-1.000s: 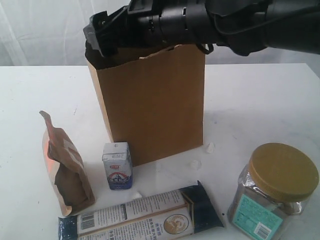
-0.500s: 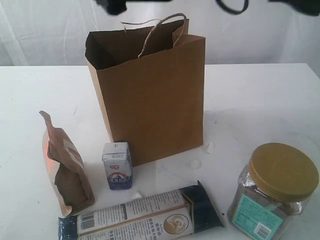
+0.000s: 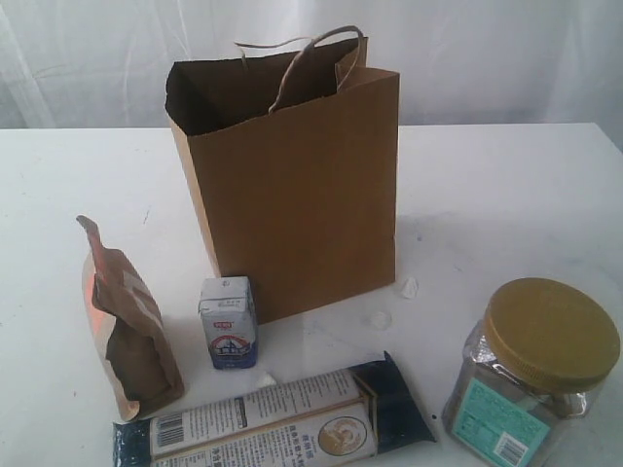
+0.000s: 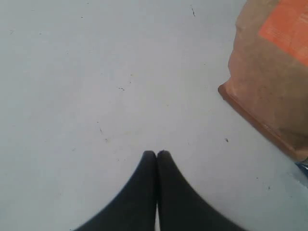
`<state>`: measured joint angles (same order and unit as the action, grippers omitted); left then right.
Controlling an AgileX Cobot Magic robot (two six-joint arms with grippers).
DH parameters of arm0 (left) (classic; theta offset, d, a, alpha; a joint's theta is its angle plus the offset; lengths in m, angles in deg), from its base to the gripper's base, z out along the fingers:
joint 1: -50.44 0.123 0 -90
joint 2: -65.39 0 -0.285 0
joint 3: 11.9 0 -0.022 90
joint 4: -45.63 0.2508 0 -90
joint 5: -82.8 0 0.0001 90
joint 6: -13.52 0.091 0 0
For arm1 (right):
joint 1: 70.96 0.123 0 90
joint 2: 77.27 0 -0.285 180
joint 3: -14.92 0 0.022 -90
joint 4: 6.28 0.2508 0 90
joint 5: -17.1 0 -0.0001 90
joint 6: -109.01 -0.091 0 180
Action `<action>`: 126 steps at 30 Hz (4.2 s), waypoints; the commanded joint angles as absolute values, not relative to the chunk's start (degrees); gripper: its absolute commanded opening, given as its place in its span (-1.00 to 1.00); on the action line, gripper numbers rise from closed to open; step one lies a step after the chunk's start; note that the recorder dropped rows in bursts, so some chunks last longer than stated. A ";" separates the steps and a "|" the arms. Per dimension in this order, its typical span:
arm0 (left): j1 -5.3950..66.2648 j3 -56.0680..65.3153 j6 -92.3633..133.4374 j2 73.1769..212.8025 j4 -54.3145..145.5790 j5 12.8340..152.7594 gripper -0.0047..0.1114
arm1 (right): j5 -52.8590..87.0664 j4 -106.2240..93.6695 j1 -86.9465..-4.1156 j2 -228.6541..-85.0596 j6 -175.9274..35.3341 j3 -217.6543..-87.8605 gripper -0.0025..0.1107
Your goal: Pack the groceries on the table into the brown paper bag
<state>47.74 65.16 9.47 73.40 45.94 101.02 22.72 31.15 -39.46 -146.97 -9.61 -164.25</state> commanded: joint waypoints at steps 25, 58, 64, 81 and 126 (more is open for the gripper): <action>47.32 65.32 9.42 73.18 46.12 102.81 -0.92 | 65.05 -36.84 -74.97 -140.46 -95.68 -147.40 -0.96; 47.32 65.32 9.42 73.18 46.12 102.81 -0.92 | 43.69 -36.96 -68.06 -91.38 -90.89 -119.83 -0.96; 47.32 65.32 9.42 73.18 46.12 102.81 -0.92 | 43.84 -36.17 -68.06 -89.76 -96.79 -114.75 -0.96; 47.32 65.32 9.42 73.18 46.12 102.81 -0.92 | 36.04 -36.70 -68.06 -85.68 -90.37 -106.40 -0.96; 47.32 65.32 0.86 73.18 20.16 63.87 -0.92 | 37.27 -28.35 -68.06 -85.55 -90.48 -87.86 -0.96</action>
